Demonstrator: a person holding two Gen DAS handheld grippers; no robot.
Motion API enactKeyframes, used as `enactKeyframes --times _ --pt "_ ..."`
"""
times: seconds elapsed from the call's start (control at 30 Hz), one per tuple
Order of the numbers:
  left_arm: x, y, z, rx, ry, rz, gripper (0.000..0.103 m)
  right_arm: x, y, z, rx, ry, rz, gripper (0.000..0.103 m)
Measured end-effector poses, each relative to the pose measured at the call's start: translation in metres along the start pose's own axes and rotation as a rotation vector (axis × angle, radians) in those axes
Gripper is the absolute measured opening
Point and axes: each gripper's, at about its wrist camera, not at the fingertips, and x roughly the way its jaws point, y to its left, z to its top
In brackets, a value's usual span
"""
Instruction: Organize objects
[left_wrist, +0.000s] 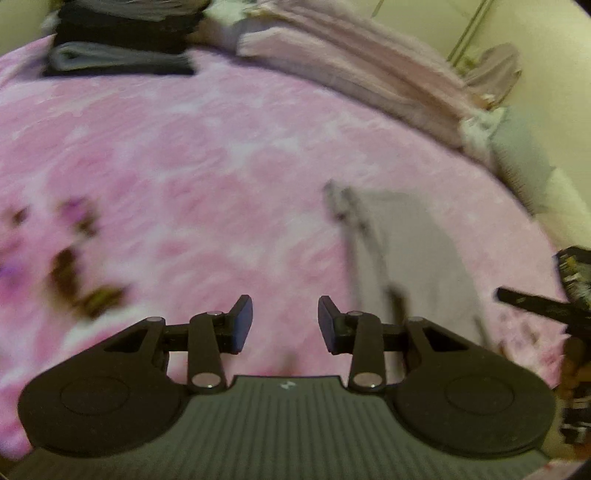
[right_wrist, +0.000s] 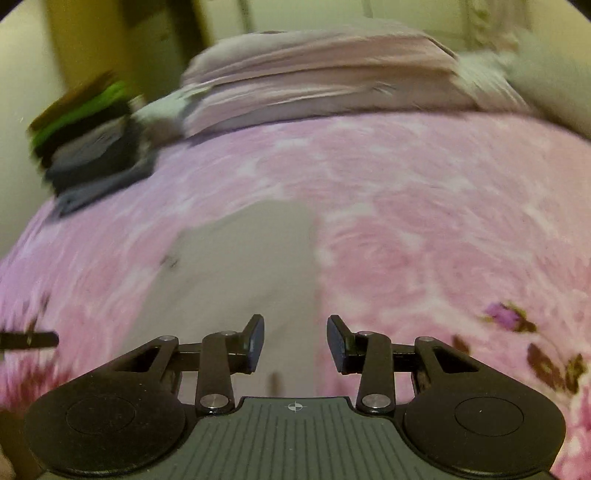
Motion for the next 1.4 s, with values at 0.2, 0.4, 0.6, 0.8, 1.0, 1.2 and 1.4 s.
enactKeyframes --times 0.2,0.4,0.6,0.8,1.0,1.2,1.4 --pt "0.063 -0.034 0.051 0.041 -0.034 -0.150 0.031 0.043 -0.033 0.040 0.099 0.022 0.022 0.035" --pt "0.132 -0.058 0.076 0.100 0.023 -0.145 0.031 0.075 -0.040 0.057 0.078 0.020 0.061 0.035" --pt "0.162 -0.054 0.081 0.091 0.075 -0.131 0.029 0.096 -0.046 0.063 0.068 0.020 0.079 0.035" --pt "0.170 -0.051 0.082 0.076 0.083 -0.112 0.022 0.113 -0.042 0.066 0.055 0.030 0.093 0.035" --pt "0.163 -0.052 0.086 0.077 0.051 -0.145 0.002 0.118 -0.036 0.068 0.049 0.025 0.086 0.035" --pt "0.153 -0.054 0.101 0.124 0.030 -0.127 0.002 0.118 -0.022 0.078 -0.002 0.002 0.086 0.035" --pt "0.169 -0.036 0.097 0.097 0.081 -0.073 0.003 0.133 0.003 0.079 -0.118 0.024 0.053 0.035"
